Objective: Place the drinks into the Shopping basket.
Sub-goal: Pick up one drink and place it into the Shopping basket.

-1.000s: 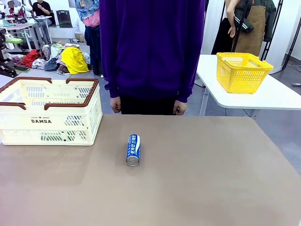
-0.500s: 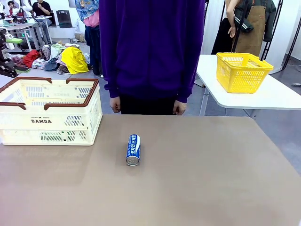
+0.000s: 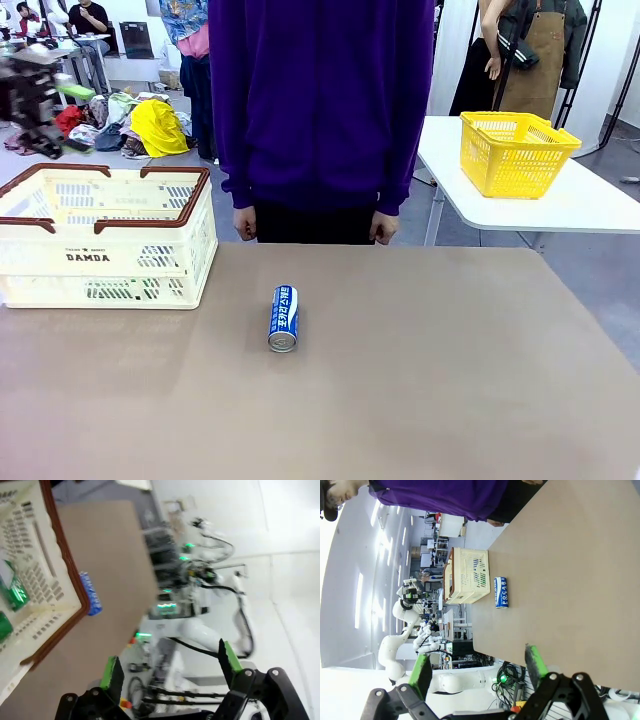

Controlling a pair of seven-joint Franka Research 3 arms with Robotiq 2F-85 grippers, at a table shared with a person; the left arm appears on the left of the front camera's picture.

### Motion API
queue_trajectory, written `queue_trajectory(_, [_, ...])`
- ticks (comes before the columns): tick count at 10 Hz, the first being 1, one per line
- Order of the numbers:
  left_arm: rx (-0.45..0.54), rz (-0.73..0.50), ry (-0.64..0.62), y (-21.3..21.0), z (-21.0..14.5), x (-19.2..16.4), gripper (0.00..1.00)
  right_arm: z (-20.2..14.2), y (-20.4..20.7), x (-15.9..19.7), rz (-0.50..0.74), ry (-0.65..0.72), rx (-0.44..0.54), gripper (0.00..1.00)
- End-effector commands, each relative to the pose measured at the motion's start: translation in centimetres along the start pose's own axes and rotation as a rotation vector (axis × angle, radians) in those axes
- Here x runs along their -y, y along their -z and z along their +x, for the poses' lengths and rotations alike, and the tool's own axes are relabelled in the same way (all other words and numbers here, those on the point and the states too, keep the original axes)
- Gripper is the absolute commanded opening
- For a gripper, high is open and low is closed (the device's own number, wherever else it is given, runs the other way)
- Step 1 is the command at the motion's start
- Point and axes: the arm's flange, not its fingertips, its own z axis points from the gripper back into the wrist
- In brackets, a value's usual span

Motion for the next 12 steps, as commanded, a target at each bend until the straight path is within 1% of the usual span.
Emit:
queue_trajectory(1, [-0.056, 0.260, 0.007, 7.4, -0.4, 4.9, 1.00, 0.2, 0.1, 0.0, 0.027, -0.028, 0.009, 1.00])
queue_trajectory(2, [-0.160, 0.374, 0.014, 11.4, 0.5, 6.5, 1.00, 0.2, 0.1, 0.0, 0.027, -0.028, 0.009, 1.00])
queue_trajectory(3, [-0.181, 0.503, 0.007, 15.0, 0.6, 7.5, 1.00, 0.2, 0.1, 0.0, 0.027, -0.028, 0.009, 1.00])
queue_trajectory(4, [-0.268, 0.592, 0.011, 18.5, 0.2, 8.0, 1.00, 0.2, 0.1, 0.0, 0.027, -0.028, 0.009, 1.00])
queue_trajectory(5, [-0.276, 0.674, 0.032, 21.3, -0.5, 8.3, 1.00, 0.2, 0.1, 0.0, 0.027, -0.028, 0.009, 1.00])
queue_trajectory(6, [-0.243, 0.748, 0.073, 24.2, -1.6, 8.5, 1.00, 0.2, 0.1, 0.0, 0.027, -0.028, 0.009, 1.00])
queue_trajectory(7, [-0.128, 0.807, 0.119, 26.3, -2.1, 8.5, 1.00, 0.2, 0.1, 0.0, 0.027, -0.028, 0.009, 1.00])
queue_trajectory(8, [-0.057, 0.790, 0.164, 27.4, -2.4, 8.5, 1.00, 0.2, 0.1, 0.0, 0.027, -0.028, 0.009, 1.00])
queue_trajectory(9, [-0.244, 0.737, 0.099, 26.1, -1.2, 9.0, 1.00, 0.2, 0.1, 0.0, 0.027, -0.028, 0.009, 1.00])
queue_trajectory(12, [-0.244, 0.737, 0.099, 26.1, -1.2, 9.0, 1.00, 0.2, 0.1, 0.0, 0.027, -0.028, 0.009, 1.00])
